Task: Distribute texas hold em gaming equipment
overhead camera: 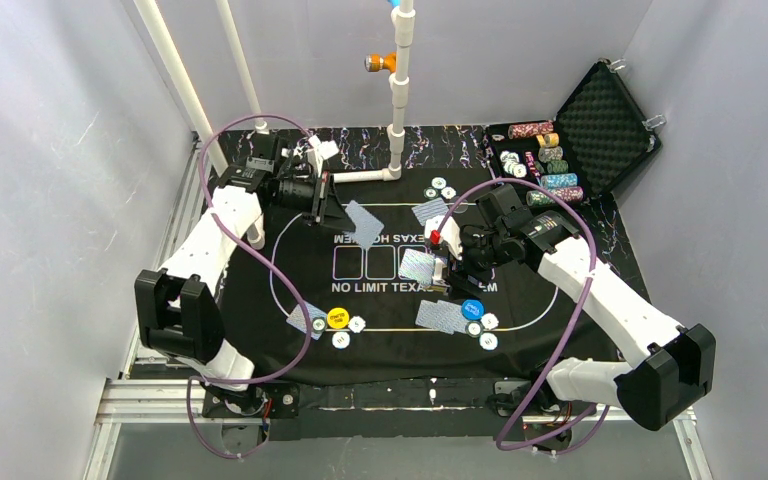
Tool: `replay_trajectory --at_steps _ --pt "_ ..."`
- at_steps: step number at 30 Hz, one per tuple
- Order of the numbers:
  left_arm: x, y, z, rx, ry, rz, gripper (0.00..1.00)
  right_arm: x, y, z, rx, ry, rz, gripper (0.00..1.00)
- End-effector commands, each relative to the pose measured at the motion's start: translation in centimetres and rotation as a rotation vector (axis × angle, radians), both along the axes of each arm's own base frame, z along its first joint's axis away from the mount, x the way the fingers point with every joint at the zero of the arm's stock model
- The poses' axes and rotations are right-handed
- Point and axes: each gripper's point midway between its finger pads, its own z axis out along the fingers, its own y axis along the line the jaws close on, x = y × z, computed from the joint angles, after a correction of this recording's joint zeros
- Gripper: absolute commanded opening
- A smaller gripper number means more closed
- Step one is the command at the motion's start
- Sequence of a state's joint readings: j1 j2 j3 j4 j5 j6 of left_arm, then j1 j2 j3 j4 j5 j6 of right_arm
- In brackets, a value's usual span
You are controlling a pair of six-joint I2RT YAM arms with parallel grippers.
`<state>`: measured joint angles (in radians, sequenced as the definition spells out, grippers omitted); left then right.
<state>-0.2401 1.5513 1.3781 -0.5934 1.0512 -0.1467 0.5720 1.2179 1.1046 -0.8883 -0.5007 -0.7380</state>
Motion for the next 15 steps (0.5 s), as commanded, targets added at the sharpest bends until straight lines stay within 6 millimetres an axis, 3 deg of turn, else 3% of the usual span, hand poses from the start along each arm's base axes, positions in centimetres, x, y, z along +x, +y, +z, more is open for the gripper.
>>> replay_trajectory --at_steps 1,4,7,15 --pt "-4.5 4.1 -5.4 0.255 -0.016 -0.178 0.00 0.3 0.7 2.1 0.062 -0.065 0.025 0.01" --pt "-6.5 6.9 -9.0 0.412 -0.014 -0.254 0.00 0.3 0.8 2.1 0.065 -0.065 0.027 0.01" --pt "-7.9 9.0 -11.2 0.497 -0.013 -0.304 0.00 0.3 0.9 2.0 0.067 -0.060 0.030 0.01" --pt "-7.5 12.5 -15.3 0.609 -0.027 -0.419 0.00 0.1 0.8 2.0 0.069 -0.059 0.031 0.01"
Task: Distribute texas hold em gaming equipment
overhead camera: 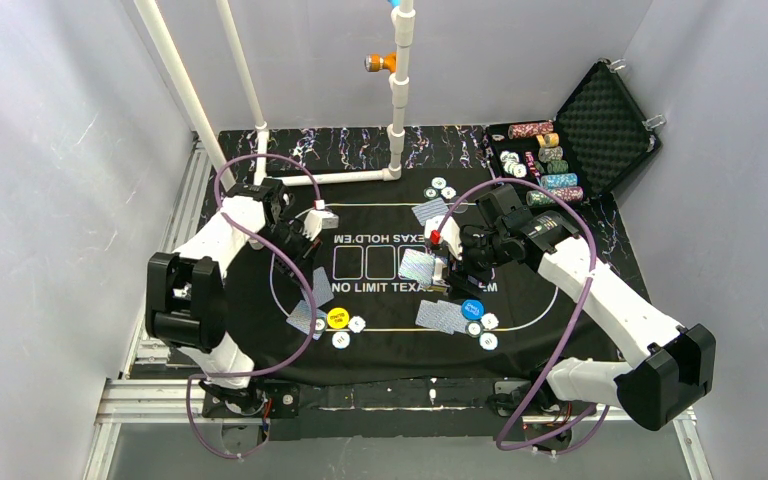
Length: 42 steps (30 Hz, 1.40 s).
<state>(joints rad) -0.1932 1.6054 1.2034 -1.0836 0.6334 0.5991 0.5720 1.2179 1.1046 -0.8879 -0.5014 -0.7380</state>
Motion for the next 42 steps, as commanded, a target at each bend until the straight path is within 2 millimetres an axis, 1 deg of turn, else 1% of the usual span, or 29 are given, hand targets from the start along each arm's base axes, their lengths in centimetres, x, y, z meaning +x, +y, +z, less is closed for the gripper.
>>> replay_trajectory --at_steps 1,6,11,13,17,21,27,33,34,37,40,41,42 --pt "0.0 2.6 -2.0 0.072 -0.028 -0.134 0.00 0.1 0.8 2.1 0.068 -0.061 0.030 0.01" --pt "0.6 4.0 -3.6 0.123 -0.027 -0.188 0.00 0.1 0.7 2.1 0.063 -0.062 0.027 0.01" --pt "0.7 5.1 -5.3 0.166 -0.031 -0.215 0.00 0.1 0.8 2.0 0.065 -0.058 0.030 0.01" --pt "0.8 5.3 -5.9 0.175 -0.039 -0.217 0.00 0.1 0.8 2.0 0.067 -0.058 0.030 0.01" --pt "0.3 5.5 -6.7 0.184 -0.015 -0.227 0.00 0.2 0.8 2.0 0.065 -0.057 0.030 0.01" --pt "-0.5 5.4 -7.1 0.173 0.003 -0.234 0.00 0.2 0.9 1.9 0.064 -0.054 0.031 0.01" --pt "-2.2 4.5 -7.3 0.153 0.026 -0.263 0.00 0.2 0.9 1.7 0.063 -0.050 0.029 0.01" --pt "-3.0 4.2 -7.2 0.144 0.038 -0.256 0.00 0.1 0.9 1.7 0.062 -0.049 0.029 0.01" --pt "-3.0 4.2 -7.1 0.146 0.034 -0.255 0.03 0.1 0.8 1.7 0.062 -0.049 0.029 0.01" --pt "-2.9 4.2 -6.6 0.158 0.017 -0.235 0.26 0.1 0.8 1.7 0.061 -0.049 0.028 0.01" --pt "-2.3 3.9 -5.2 0.144 -0.036 -0.216 0.49 0.2 0.8 1.7 0.061 -0.050 0.028 0.01" --pt "-2.1 3.7 -4.5 0.136 -0.056 -0.211 0.53 0.1 0.8 1.7 0.061 -0.049 0.029 0.01" --pt "-1.9 3.5 -3.9 0.129 -0.068 -0.206 0.55 0.2 0.9 1.7 0.062 -0.049 0.029 0.01"
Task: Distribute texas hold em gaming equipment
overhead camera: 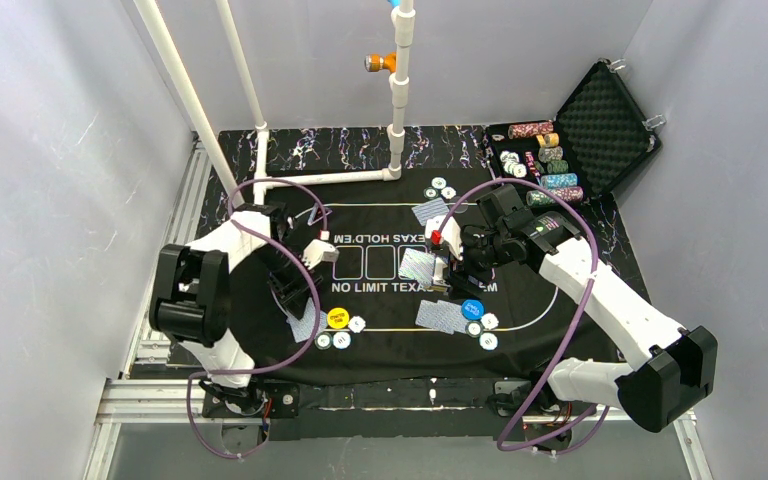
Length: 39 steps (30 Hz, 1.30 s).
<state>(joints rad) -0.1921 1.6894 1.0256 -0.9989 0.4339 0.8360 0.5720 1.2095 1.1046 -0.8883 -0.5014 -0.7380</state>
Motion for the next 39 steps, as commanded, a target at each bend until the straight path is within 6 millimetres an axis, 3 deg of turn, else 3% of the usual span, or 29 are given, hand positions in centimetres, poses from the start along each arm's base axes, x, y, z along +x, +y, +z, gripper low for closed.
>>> replay_trajectory --at_steps 1,7,11,12,13,20,24,29,39 --pt "0.9 -1.3 3.8 -0.062 -0.099 0.020 0.57 0.2 0.9 1.5 0.059 -0.042 0.030 0.01" --pt "1.8 -4.2 7.5 -0.136 -0.163 0.033 0.66 0.3 1.0 1.5 0.063 -0.045 0.029 0.01" --pt "1.3 -8.6 11.5 -0.277 -0.124 0.048 0.73 0.7 1.0 1.4 0.056 -0.047 0.010 0.01" --pt "1.5 -11.8 14.6 -0.386 -0.086 0.088 0.74 0.8 0.9 1.4 0.055 -0.053 0.004 0.01" --pt "1.8 -12.9 15.8 -0.435 -0.060 0.122 0.75 0.8 1.0 1.5 0.057 -0.056 0.003 0.01" --pt "3.3 -18.2 21.4 -0.725 0.129 0.341 0.78 1.0 1.1 1.7 0.066 -0.064 0.003 0.01" --pt "3.7 -20.3 21.7 -0.771 0.223 0.414 0.80 0.9 1.3 1.9 0.073 -0.061 0.013 0.01" --pt "3.5 -22.2 20.1 -0.721 0.256 0.427 0.80 0.9 1.5 2.2 0.079 -0.059 0.027 0.01" --pt "3.2 -24.3 17.2 -0.641 0.314 0.450 0.66 0.8 1.6 2.4 0.086 -0.059 0.036 0.01"
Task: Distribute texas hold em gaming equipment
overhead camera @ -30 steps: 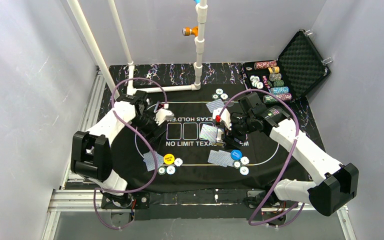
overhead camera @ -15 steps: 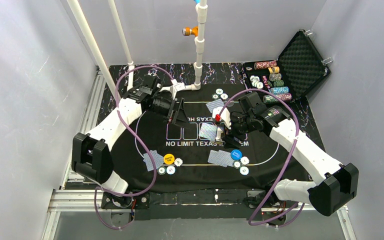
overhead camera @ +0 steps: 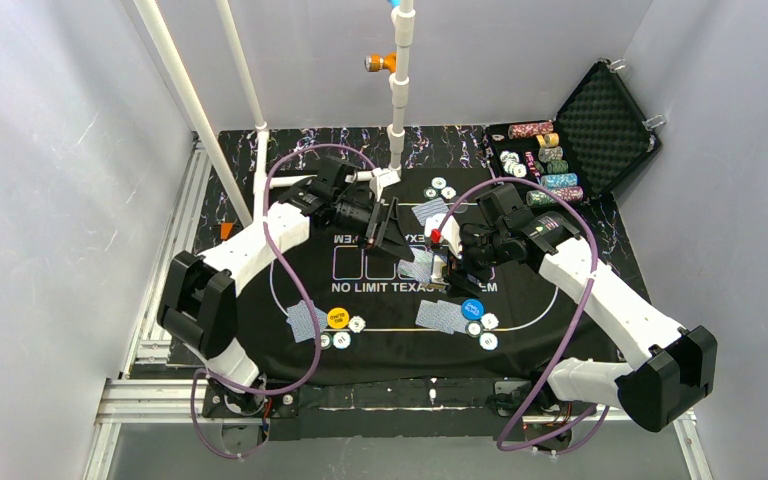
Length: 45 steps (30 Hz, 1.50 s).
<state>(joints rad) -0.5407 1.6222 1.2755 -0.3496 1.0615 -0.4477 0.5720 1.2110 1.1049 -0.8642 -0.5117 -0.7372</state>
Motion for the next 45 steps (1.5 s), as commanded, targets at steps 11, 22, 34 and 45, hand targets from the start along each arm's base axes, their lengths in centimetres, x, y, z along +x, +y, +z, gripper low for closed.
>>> replay_trajectory --at_steps 11,22,34,45 --pt "-0.8 0.0 -1.5 0.021 0.086 -0.001 0.24 0.2 0.9 2.1 0.064 -0.047 0.026 0.01" --pt "-1.0 1.3 1.1 -0.063 0.057 0.016 0.00 0.2 0.6 1.7 0.051 -0.052 0.017 0.01" --pt "2.6 4.9 3.4 -0.117 -0.012 0.159 0.00 0.1 0.1 1.3 0.034 -0.058 0.004 0.01" --pt "12.2 5.6 -0.8 0.103 -0.084 0.483 0.00 3.0 -0.8 2.7 0.004 -0.139 -0.107 0.01"
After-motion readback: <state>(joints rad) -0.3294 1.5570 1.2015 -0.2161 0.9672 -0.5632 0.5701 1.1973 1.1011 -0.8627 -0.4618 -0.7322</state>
